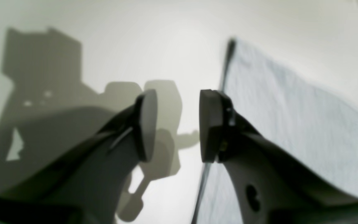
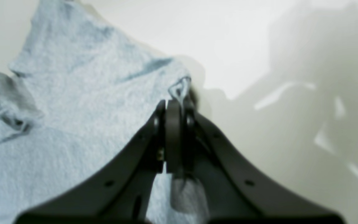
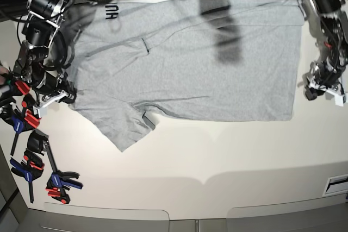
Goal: Fold the T-shirt properly
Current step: 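Move the left gripper along the side edge toward the hem and grasp, then lift the side edge with both grippers and fold it over toward the collar, then grasp the folded shirt's end with the right gripper and fold it inward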
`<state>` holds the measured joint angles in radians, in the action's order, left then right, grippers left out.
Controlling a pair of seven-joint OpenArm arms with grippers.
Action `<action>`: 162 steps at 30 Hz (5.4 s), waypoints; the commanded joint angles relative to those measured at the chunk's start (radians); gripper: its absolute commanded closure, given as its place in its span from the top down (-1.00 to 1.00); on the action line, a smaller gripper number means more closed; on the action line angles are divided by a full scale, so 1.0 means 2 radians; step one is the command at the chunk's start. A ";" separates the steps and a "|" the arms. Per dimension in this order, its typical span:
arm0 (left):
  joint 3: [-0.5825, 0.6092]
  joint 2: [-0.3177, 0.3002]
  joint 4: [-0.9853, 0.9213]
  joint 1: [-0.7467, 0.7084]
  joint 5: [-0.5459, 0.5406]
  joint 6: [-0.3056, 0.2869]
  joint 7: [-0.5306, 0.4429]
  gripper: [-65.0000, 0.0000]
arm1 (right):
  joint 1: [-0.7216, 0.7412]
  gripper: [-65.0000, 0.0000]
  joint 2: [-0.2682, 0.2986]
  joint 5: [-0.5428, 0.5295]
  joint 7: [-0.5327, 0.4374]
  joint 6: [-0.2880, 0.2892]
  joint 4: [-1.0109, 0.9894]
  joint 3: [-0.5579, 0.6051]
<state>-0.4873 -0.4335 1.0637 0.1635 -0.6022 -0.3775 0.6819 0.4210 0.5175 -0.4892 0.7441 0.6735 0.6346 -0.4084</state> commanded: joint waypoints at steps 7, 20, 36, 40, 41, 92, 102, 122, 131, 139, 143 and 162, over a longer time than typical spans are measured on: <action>-0.001 -0.023 -0.144 0.101 -0.038 -0.008 -0.008 -0.27 | 0.014 -1.00 0.000 -0.007 -0.011 0.005 0.007 -0.002; -0.001 -0.005 -0.280 0.158 -0.040 -0.074 -0.005 -0.25 | 0.014 -1.00 -0.003 -0.006 -0.013 0.005 0.007 -0.002; 0.110 0.011 -0.280 0.158 -0.034 -0.074 0.012 -0.12 | 0.014 -1.00 -0.002 -0.006 -0.014 0.005 0.007 -0.002; 0.126 0.006 -0.279 0.162 -0.035 -0.074 0.008 -0.27 | 0.014 -1.00 -0.002 -0.006 -0.014 0.005 0.007 -0.002; 0.126 0.004 -0.279 0.162 -0.035 -0.074 0.004 -0.32 | 0.014 -1.00 -0.002 -0.006 -0.014 0.005 0.007 -0.002; -0.011 -0.065 0.066 -0.072 -0.343 -0.160 0.230 -1.00 | -0.194 -1.00 0.070 -0.375 0.289 0.012 0.279 -0.123; -0.015 -0.065 0.183 -0.190 -0.431 -0.160 0.287 -1.00 | -0.246 -1.00 0.066 -0.425 0.326 0.012 0.279 -0.200; -0.015 -0.059 0.195 -0.232 -0.340 -0.160 0.260 -1.00 | -0.278 -1.00 0.032 -0.352 0.326 0.012 0.279 -0.202; -0.015 -0.058 0.195 -0.231 -0.328 -0.160 0.257 -1.00 | -0.278 -1.00 0.031 -0.335 0.326 0.012 0.279 -0.202; -0.022 -0.058 0.196 -0.231 -0.347 -0.160 0.257 -0.44 | -0.277 -0.53 0.042 -0.340 0.326 0.012 0.279 -0.208; -0.062 -0.058 0.196 -0.231 -0.376 -0.160 0.257 -0.44 | -0.275 -0.53 0.073 -0.405 0.326 0.012 0.280 -0.235; -0.237 -0.058 0.379 -0.244 -0.441 -0.160 0.291 -0.44 | -0.165 -0.53 0.004 -0.237 0.177 0.012 0.280 -0.134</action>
<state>-0.9539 -0.5274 1.8084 -0.3241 -1.4605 -0.6926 1.2793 0.0723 0.4934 -0.9348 1.1168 0.6918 1.1778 -0.6678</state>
